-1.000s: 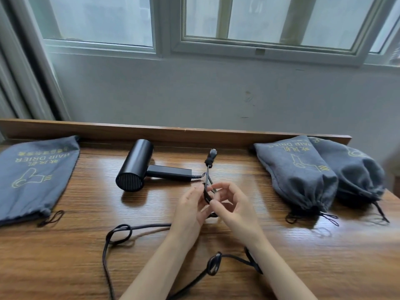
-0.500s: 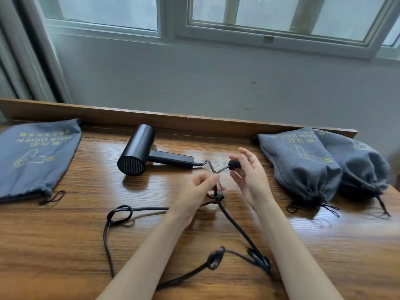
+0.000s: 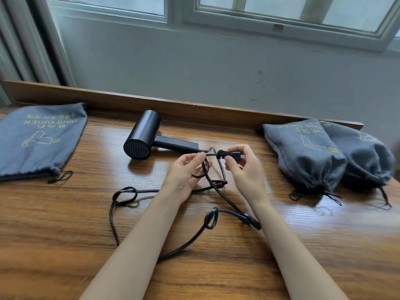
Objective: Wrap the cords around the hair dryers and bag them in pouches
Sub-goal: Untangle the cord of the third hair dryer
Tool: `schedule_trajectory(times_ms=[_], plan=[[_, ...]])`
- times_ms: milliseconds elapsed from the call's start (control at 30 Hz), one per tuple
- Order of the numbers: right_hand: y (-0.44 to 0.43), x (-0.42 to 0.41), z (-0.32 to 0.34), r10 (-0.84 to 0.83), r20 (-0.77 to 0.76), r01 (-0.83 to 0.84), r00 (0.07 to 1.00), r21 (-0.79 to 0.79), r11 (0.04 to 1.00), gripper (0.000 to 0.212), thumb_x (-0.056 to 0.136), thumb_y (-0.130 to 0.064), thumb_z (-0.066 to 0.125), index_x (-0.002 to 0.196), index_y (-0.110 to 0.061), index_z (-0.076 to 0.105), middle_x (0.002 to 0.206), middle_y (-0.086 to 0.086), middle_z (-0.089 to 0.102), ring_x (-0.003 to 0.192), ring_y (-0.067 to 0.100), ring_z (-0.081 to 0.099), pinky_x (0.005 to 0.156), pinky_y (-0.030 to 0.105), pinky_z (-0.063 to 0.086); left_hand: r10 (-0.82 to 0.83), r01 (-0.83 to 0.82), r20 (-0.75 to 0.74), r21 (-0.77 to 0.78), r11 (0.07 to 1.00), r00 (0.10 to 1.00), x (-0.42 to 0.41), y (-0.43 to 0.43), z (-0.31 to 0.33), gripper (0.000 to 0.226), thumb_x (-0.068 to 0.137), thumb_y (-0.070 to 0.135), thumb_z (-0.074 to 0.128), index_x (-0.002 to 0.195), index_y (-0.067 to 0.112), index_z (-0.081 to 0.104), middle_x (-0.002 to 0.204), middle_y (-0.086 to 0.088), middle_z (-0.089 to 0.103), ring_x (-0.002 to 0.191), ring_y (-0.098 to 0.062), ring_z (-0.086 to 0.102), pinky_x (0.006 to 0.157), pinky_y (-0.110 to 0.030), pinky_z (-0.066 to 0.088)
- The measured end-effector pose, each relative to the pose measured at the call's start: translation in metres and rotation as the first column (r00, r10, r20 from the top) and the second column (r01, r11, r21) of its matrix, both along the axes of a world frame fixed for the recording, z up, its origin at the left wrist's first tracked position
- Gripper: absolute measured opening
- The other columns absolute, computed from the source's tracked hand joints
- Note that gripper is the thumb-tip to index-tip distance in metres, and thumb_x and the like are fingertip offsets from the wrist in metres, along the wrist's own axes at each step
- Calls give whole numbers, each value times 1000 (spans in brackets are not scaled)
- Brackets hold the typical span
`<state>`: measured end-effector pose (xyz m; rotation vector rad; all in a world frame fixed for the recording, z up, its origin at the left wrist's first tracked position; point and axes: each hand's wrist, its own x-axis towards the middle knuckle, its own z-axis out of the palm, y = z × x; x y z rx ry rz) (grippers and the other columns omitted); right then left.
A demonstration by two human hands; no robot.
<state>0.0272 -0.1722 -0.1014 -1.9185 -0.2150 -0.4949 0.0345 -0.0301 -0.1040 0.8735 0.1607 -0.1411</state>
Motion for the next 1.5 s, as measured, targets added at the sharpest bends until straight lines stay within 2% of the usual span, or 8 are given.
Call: schedule_trajectory(times_ms=[167, 333, 567, 767, 933, 1100, 1333, 1500], plan=[[5, -3, 1, 131, -18, -131, 991, -44, 990, 25, 90, -7, 56, 91, -31, 51, 91, -6, 63, 80, 2, 63, 71, 18, 50, -92, 77, 79, 174, 982, 993, -2, 0, -1, 10, 81, 8, 65, 88, 11, 59, 79, -2, 69, 72, -12, 69, 61, -19, 55], [7, -6, 3, 286, -41, -283, 957, 55, 957, 26, 98, -14, 36, 110, -26, 57, 107, -2, 63, 96, 6, 62, 78, 18, 49, -46, -35, 177, 429, 903, 983, -1, 2, -3, 10, 80, 13, 70, 82, 18, 62, 80, 5, 67, 81, -9, 63, 69, -21, 48], [8, -5, 5, 298, -100, -285, 949, 128, 950, 11, 89, -14, 59, 95, -23, 60, 98, -1, 67, 83, 2, 61, 74, 20, 48, 18, -49, 147, 215, 975, 989, -1, 3, 0, 10, 82, 8, 64, 81, 15, 70, 78, 1, 73, 82, -12, 67, 80, -22, 54], [-7, -4, 11, 412, -173, -360, 895, 268, 894, 20, 81, -7, 68, 97, -19, 66, 108, -1, 61, 89, 15, 61, 76, 23, 51, -126, 122, 143, 33, 992, 982, -3, 9, 7, 19, 88, 9, 54, 81, 11, 71, 78, -3, 73, 73, -11, 68, 67, -17, 55], [-18, -1, 15, 543, -293, -436, 787, 358, 826, 43, 75, -19, 68, 116, -24, 55, 110, -3, 59, 96, 10, 60, 80, 26, 50, -243, 232, 176, 80, 969, 954, -5, 10, 7, 27, 84, -6, 54, 83, 12, 73, 83, -5, 72, 74, -9, 69, 62, -14, 55], [-21, -2, 18, 595, -358, -441, 720, 427, 790, 30, 76, -13, 67, 105, -16, 62, 113, 8, 57, 95, 18, 63, 87, 39, 53, -213, 183, 211, 151, 971, 954, -7, 6, 5, 14, 70, 1, 65, 80, 11, 68, 83, -6, 71, 78, -12, 68, 64, -15, 54], [-36, 0, 20, 598, -468, -443, 651, 405, 800, 31, 75, -8, 68, 105, -14, 64, 113, 11, 59, 101, 24, 63, 91, 42, 52, -208, 132, 187, 353, 926, 960, -6, 2, 2, 18, 76, -4, 66, 77, 13, 71, 84, -6, 72, 82, -16, 67, 73, -21, 56], [-28, -1, 20, 331, -379, -288, 864, 168, 943, 18, 80, 1, 67, 77, -14, 58, 71, 1, 57, 70, 14, 56, 69, 24, 49, -83, 16, 165, 368, 930, 983, -7, -1, 4, 18, 77, -7, 65, 80, 10, 69, 76, -1, 73, 78, -13, 67, 66, -16, 54]])
